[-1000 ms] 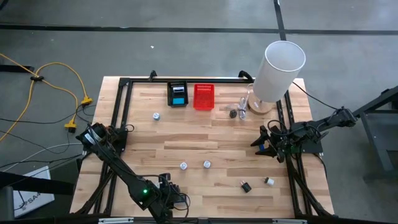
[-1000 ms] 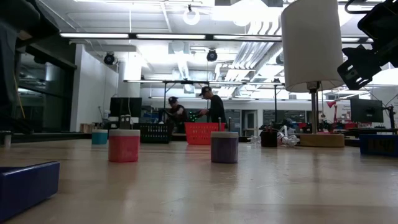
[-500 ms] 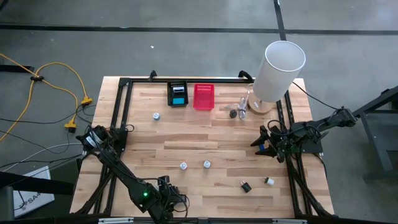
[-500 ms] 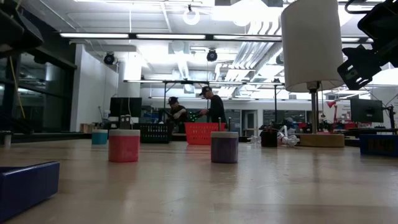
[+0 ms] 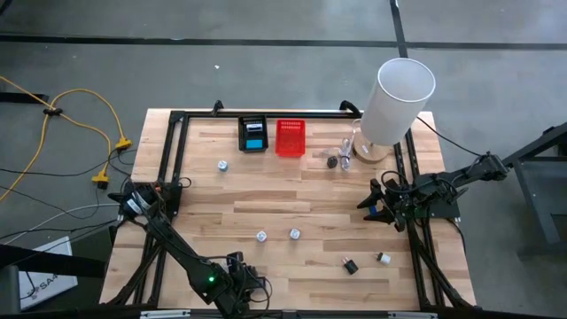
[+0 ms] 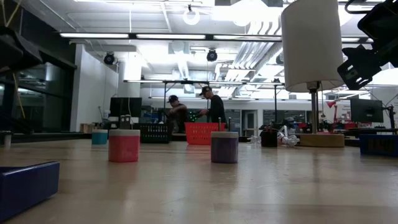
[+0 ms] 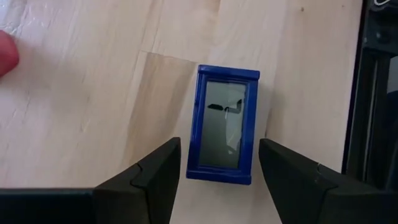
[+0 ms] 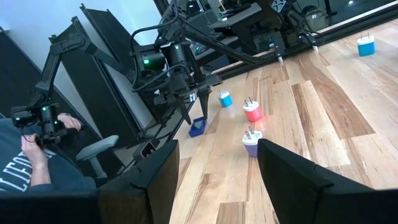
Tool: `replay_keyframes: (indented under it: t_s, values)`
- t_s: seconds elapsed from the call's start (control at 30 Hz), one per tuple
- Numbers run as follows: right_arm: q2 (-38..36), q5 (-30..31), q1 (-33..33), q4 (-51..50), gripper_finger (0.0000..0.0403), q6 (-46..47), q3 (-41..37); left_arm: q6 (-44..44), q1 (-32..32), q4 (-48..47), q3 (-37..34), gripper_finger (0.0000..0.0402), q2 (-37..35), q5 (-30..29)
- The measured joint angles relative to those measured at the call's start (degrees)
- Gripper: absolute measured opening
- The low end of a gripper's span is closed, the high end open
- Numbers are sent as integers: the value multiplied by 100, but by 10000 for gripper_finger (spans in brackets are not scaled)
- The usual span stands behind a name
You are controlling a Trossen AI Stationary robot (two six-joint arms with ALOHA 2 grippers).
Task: Pick & Place Office items
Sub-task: Put the bottom blue digital timer into the black basket
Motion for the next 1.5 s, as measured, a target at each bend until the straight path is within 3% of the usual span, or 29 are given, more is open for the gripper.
replay_keyframes:
  t_s: [0.63,1.07,1.5]
  values:
    - [0,0,0,0,204,0,0,-95,0,19,0,208,149,-4]
    - [-1,0,0,0,204,1,0,-112,2,0,0,162,147,-7]
    - [-1,0,-1,0,204,0,0,-110,2,15,0,158,147,-2]
